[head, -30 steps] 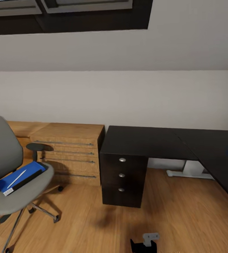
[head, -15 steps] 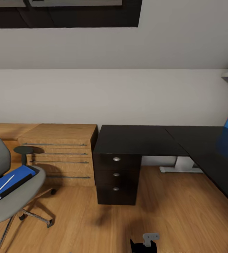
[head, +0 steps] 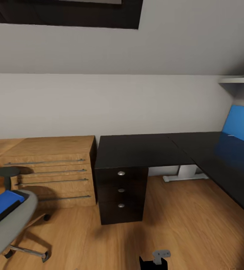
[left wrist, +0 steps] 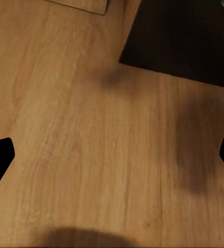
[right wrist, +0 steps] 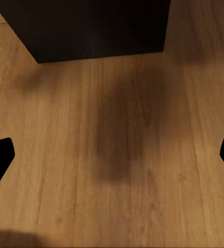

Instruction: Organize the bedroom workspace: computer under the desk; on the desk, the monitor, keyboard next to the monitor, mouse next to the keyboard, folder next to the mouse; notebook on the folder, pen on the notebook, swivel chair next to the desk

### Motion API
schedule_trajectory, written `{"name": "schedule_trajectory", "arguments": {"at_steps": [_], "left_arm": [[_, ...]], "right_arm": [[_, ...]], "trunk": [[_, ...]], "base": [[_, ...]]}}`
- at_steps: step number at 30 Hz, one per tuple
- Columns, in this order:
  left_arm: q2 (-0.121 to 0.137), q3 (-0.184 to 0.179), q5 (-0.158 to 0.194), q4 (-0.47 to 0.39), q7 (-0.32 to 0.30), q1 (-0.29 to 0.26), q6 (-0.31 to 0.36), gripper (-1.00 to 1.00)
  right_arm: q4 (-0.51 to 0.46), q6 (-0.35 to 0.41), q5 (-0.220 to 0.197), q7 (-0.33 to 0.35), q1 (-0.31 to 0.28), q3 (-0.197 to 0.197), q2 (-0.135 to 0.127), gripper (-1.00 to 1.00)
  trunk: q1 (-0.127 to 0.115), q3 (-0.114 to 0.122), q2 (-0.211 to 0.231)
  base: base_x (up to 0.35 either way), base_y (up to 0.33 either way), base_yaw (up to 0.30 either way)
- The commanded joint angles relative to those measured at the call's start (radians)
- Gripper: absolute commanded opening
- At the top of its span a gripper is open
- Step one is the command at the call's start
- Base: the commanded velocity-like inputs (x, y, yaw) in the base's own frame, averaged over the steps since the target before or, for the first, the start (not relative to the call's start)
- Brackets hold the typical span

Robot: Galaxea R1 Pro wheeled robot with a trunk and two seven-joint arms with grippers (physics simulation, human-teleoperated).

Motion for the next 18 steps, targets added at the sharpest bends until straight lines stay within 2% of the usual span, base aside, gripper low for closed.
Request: {"name": "schedule_trajectory", "arguments": {"at_steps": [1,7,14,18], "left_arm": [[-0.001,0.005,0.009,0.001,-0.010,0.000,-0.001,1.00],[-0.002,0.006,0.009,0.001,-0.010,0.000,-0.002,1.00],[-0.002,0.006,0.009,0.001,-0.010,0.000,-0.002,1.00],[-0.002,0.006,0.008,0.001,-0.010,0.000,-0.002,1.00]], "right_arm": [[0.002,-0.004,0.010,0.001,-0.001,-0.009,0.000,1.00],[0.002,-0.004,0.010,0.001,-0.001,-0.009,0.001,1.00],[0.000,-0.012,0.009,0.000,0.000,-0.010,-0.005,1.00],[0.000,-0.029,0.006,-0.028,0.000,-0.012,-0.010,1.00]], "trunk": [[0.000,0.000,0.000],[0.000,0.002,0.000],[0.000,0.003,0.000],[0.000,0.003,0.000]], "base": [[0.078,0.133,-0.241],[0.034,0.059,-0.126],[0.006,0.011,-0.023],[0.001,0.002,-0.005]]}}
